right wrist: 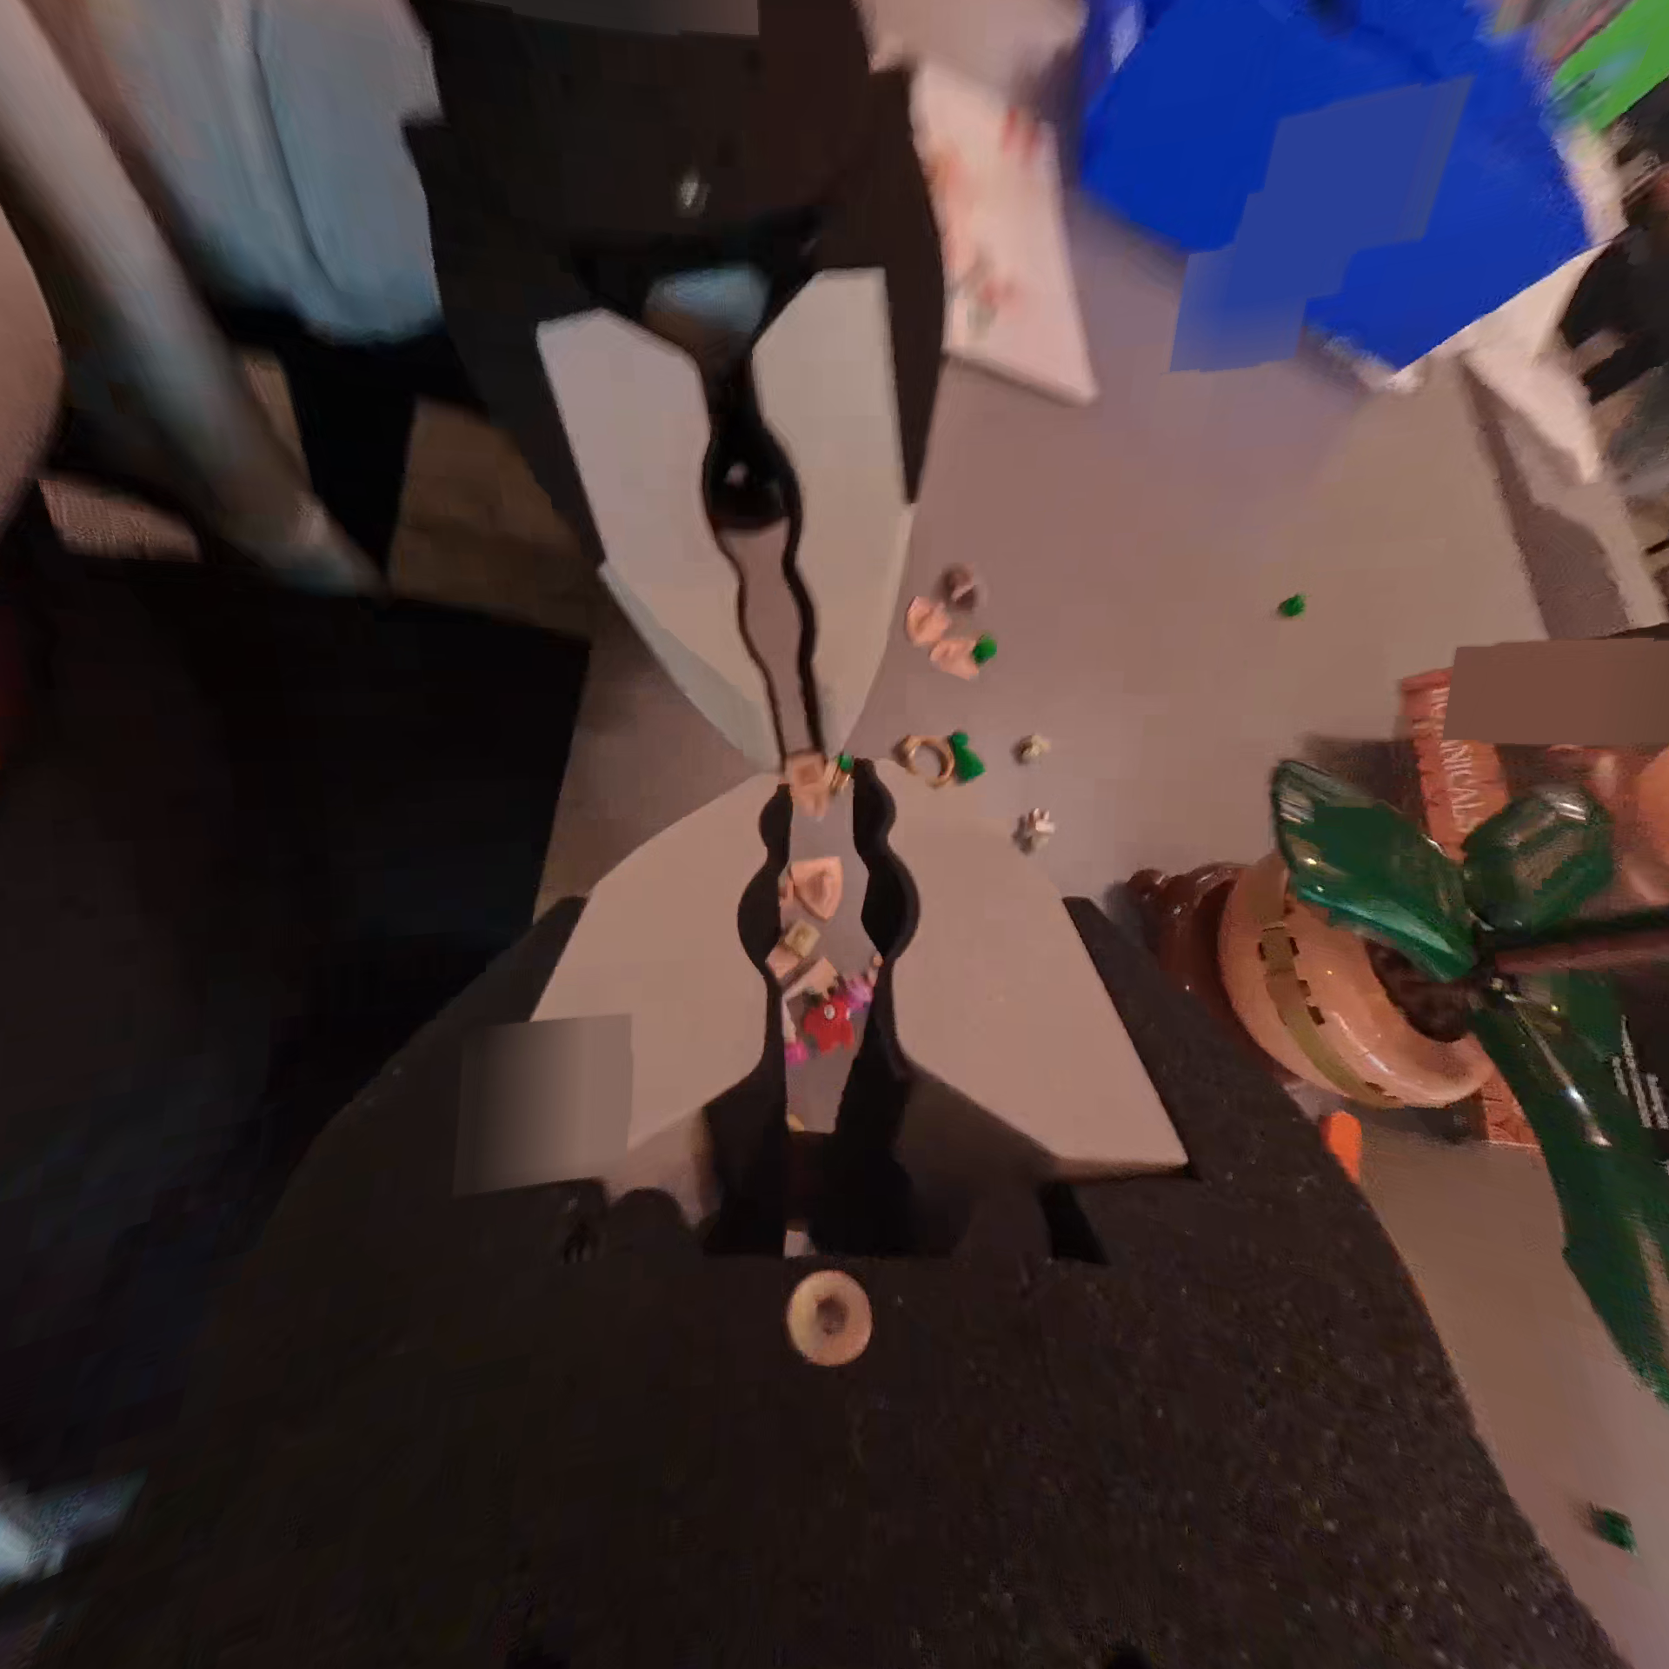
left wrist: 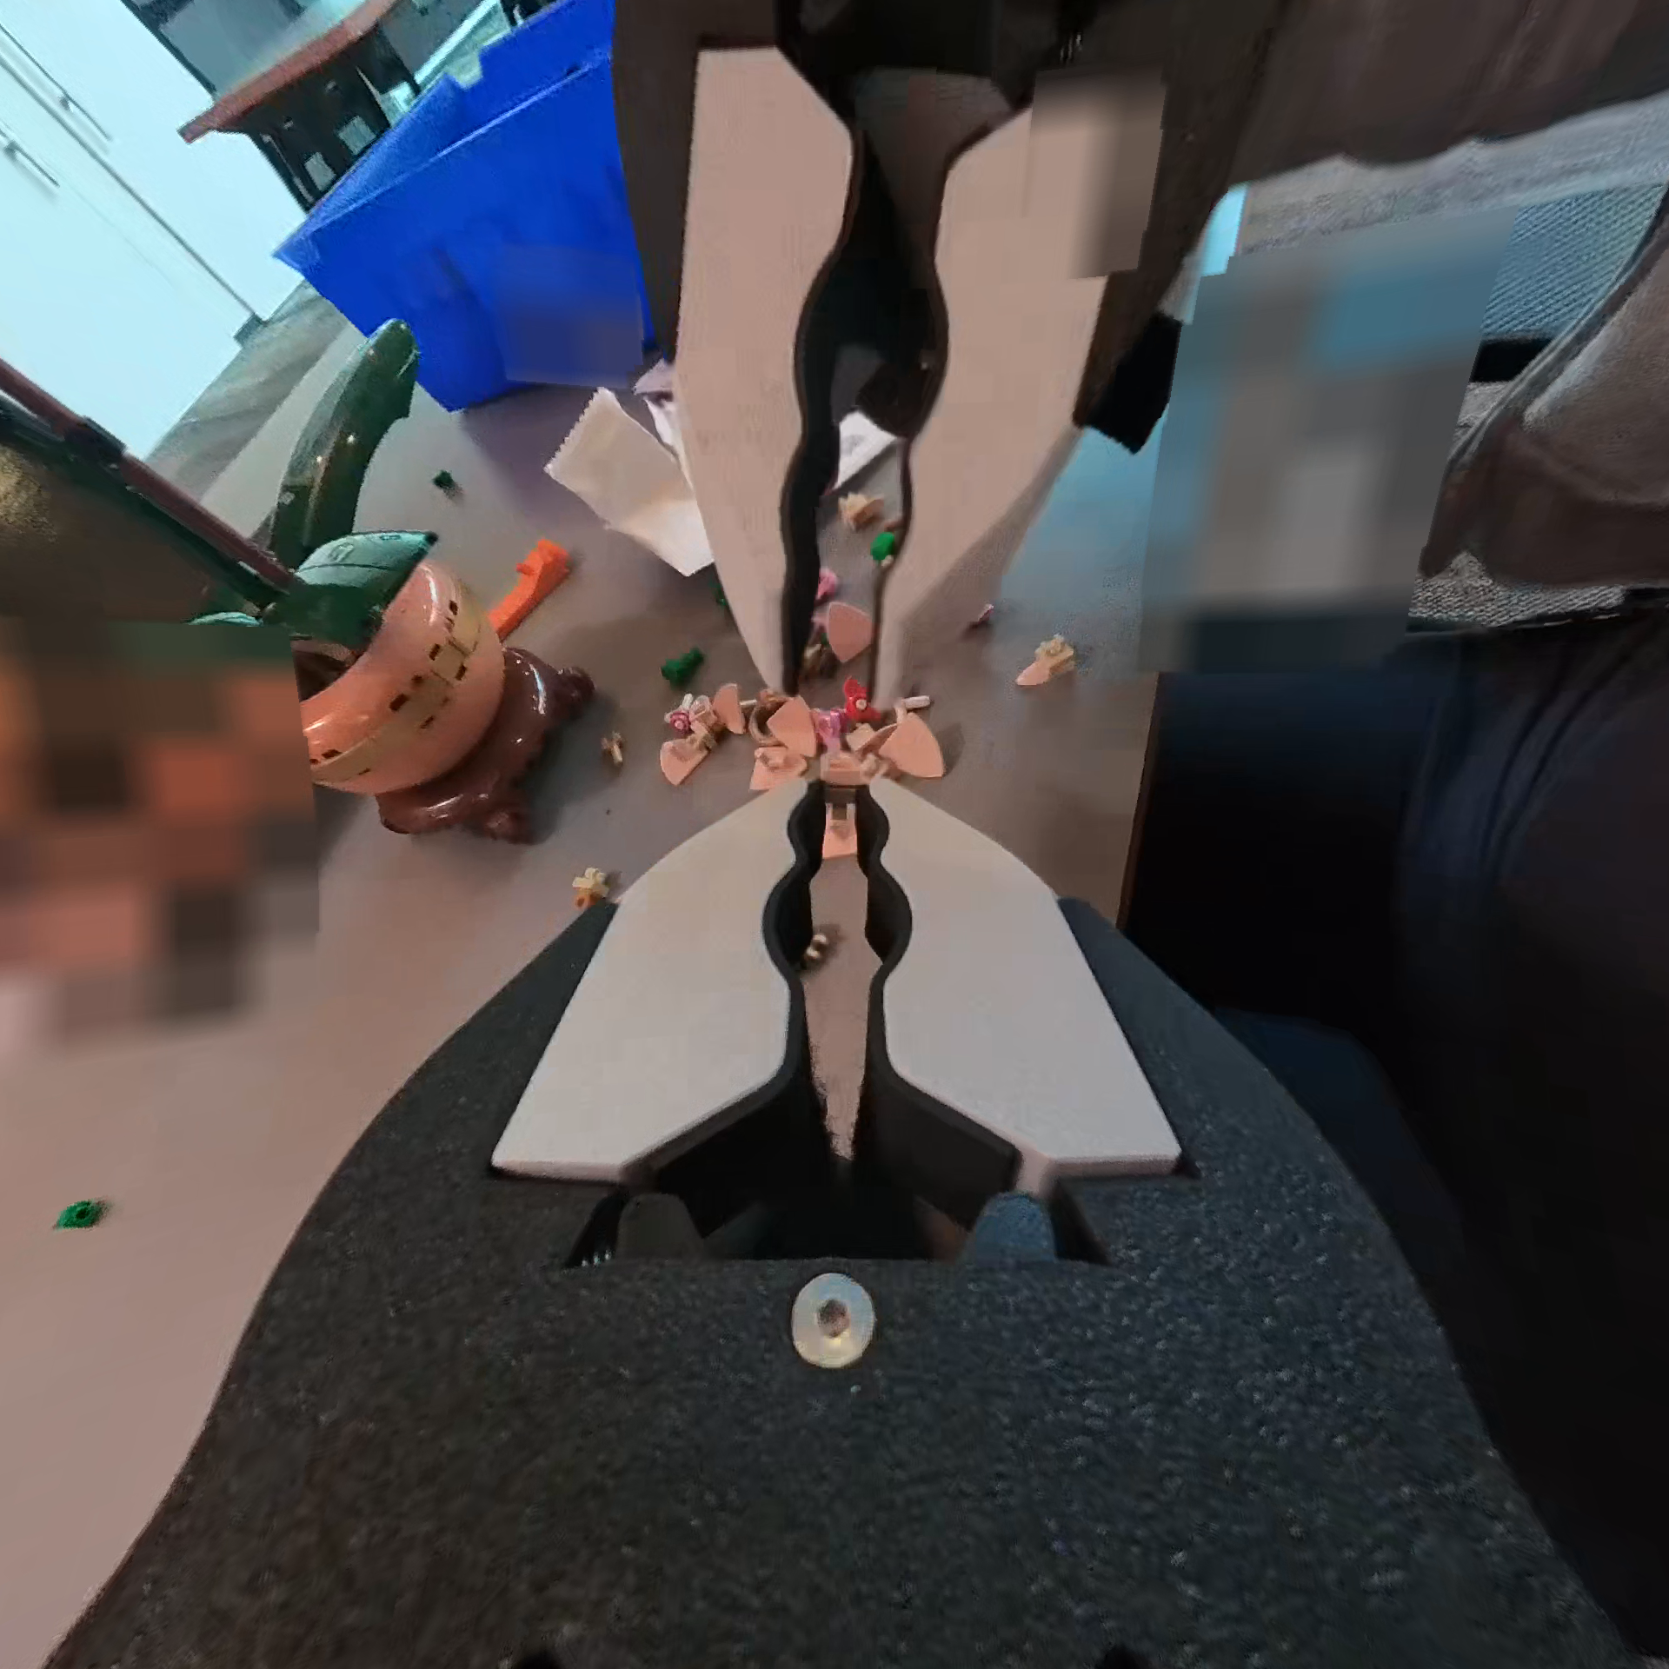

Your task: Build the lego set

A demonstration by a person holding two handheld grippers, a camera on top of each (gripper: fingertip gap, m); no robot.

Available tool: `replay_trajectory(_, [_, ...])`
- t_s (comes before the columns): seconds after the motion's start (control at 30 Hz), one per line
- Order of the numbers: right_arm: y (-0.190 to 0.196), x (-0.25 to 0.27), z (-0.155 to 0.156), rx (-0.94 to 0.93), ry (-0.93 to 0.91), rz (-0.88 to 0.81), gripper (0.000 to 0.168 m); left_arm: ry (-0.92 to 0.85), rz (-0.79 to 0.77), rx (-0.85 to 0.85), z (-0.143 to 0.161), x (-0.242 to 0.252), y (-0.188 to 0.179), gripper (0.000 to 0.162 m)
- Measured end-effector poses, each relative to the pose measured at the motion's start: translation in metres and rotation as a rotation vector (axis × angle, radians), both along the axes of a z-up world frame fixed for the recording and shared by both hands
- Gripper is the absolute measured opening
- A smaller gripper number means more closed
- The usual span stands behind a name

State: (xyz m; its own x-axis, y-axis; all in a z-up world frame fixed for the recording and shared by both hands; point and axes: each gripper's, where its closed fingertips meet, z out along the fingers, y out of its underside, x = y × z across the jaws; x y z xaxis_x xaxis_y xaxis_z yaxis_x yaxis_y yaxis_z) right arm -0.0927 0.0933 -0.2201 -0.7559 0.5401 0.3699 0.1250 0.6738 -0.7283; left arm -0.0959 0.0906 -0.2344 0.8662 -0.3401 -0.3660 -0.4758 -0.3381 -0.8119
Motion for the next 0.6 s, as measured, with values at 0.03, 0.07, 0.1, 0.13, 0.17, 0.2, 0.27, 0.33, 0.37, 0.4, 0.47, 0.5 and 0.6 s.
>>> replay_trajectory(0.03, [0.000, -0.001, -0.006, 0.067, -0.033, 0.002, 0.016, 0.018, 0.007, -0.004, 0.000, -0.001, 0.000, 0.006])
replay_trajectory(0.07, [-0.001, -0.001, -0.010, 0.113, -0.053, 0.007, 0.017, 0.022, 0.013, -0.005, 0.000, -0.002, 0.000, 0.006])
replay_trajectory(0.1, [-0.002, -0.001, -0.013, 0.150, -0.069, 0.017, 0.017, 0.018, 0.017, -0.008, 0.000, -0.002, 0.000, 0.006])
replay_trajectory(0.13, [-0.002, -0.002, -0.015, 0.179, -0.078, 0.012, 0.017, 0.018, 0.020, -0.014, -0.001, -0.002, 0.000, 0.006])
replay_trajectory(0.17, [-0.002, -0.004, -0.018, 0.214, -0.088, 0.000, 0.017, 0.025, 0.026, -0.016, -0.002, -0.003, 0.000, 0.006])
replay_trajectory(0.2, [0.000, -0.006, -0.019, 0.247, -0.087, -0.013, 0.015, 0.032, 0.031, -0.022, -0.004, -0.003, 0.000, 0.006])
replay_trajectory(0.27, [0.000, -0.008, -0.022, 0.285, -0.085, -0.024, 0.013, 0.039, 0.036, -0.023, -0.004, -0.002, 0.001, 0.006])
replay_trajectory(0.33, [-0.002, -0.010, -0.025, 0.305, -0.081, -0.034, 0.011, 0.043, 0.042, -0.028, -0.005, -0.003, 0.001, 0.006])
replay_trajectory(0.37, [-0.001, -0.011, -0.025, 0.325, -0.067, -0.040, 0.008, 0.035, 0.040, -0.028, -0.006, -0.002, 0.001, 0.006])
replay_trajectory(0.4, [0.000, -0.011, -0.027, 0.342, -0.061, -0.034, 0.007, 0.021, 0.039, -0.036, -0.007, -0.002, 0.001, 0.006])
replay_trajectory(0.47, [0.000, -0.012, -0.029, 0.333, -0.054, -0.035, 0.007, 0.000, 0.040, -0.040, -0.008, -0.003, 0.001, 0.006])
replay_trajectory(0.5, [-0.001, -0.013, -0.028, 0.310, -0.036, -0.033, 0.006, -0.012, 0.046, -0.032, -0.007, -0.004, 0.000, 0.006])
replay_trajectory(0.6, [-0.003, -0.013, -0.017, 0.079, -0.001, -0.035, 0.006, -0.071, 0.045, 0.005, 0.003, -0.005, -0.001, 0.005])
